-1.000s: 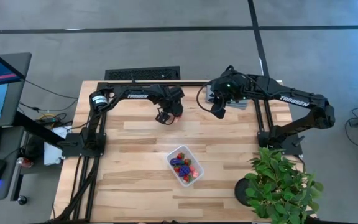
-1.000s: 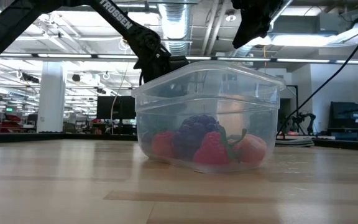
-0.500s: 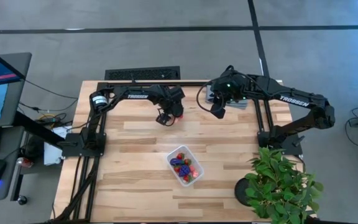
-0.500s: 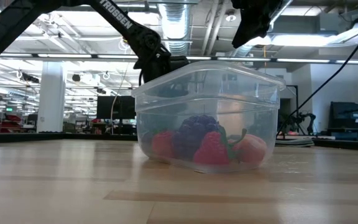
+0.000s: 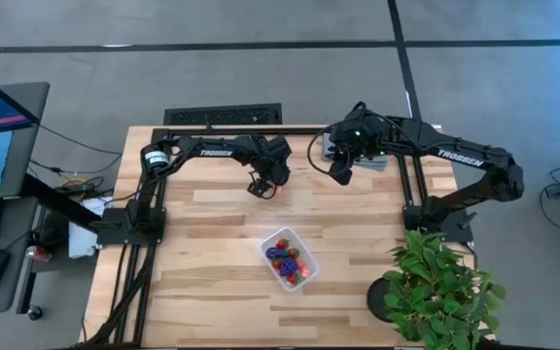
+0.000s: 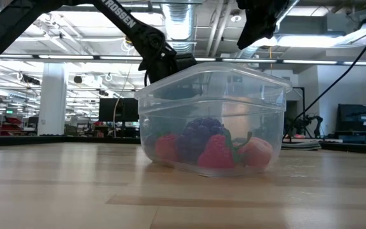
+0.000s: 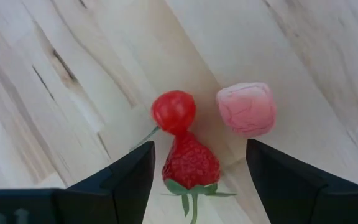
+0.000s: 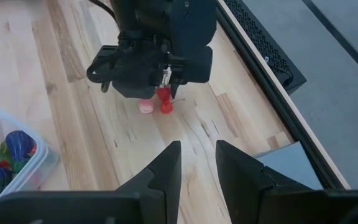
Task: Pick and placing Produce into tupperware
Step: Put the red strawberry into the transparent bin
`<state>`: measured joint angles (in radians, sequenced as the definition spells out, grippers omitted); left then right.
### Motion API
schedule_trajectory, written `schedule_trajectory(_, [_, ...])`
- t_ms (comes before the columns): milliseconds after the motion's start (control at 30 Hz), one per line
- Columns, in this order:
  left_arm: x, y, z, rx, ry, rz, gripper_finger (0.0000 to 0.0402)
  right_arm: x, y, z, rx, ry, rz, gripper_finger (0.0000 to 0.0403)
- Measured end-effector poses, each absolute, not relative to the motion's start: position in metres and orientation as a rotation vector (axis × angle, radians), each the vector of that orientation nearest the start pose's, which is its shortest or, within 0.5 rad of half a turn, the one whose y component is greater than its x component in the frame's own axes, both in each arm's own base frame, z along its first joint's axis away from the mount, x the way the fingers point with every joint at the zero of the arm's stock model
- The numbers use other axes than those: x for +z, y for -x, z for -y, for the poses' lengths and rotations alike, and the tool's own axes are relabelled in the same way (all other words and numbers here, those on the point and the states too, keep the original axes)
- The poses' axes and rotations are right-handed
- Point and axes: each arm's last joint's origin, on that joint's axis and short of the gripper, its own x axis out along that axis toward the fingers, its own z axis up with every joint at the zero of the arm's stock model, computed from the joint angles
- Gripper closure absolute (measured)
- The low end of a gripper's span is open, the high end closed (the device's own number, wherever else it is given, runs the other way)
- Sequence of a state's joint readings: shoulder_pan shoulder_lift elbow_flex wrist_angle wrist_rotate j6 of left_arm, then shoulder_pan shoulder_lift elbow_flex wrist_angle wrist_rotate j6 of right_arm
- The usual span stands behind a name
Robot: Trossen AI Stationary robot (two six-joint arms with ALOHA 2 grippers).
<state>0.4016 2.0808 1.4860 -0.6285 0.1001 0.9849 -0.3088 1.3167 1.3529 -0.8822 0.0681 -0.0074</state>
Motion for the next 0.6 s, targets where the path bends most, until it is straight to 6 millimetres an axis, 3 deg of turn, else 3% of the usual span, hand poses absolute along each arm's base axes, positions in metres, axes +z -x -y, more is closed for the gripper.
schedule_trajectory(433, [0.1556,-0.3847,-0.1630,-0.299,-0.465,-1.183,0.0158,0.3556,-0.2474,0.0809,-0.351,-0.095,-0.846,0.0280])
schedule_trajectory(600, [0.1558,-0.3846,-0.1631,-0.297,-0.463,-1.183,0.0185,0.3555,-0.2475,0.0808,-0.354,-0.102,-0.844,0.0280])
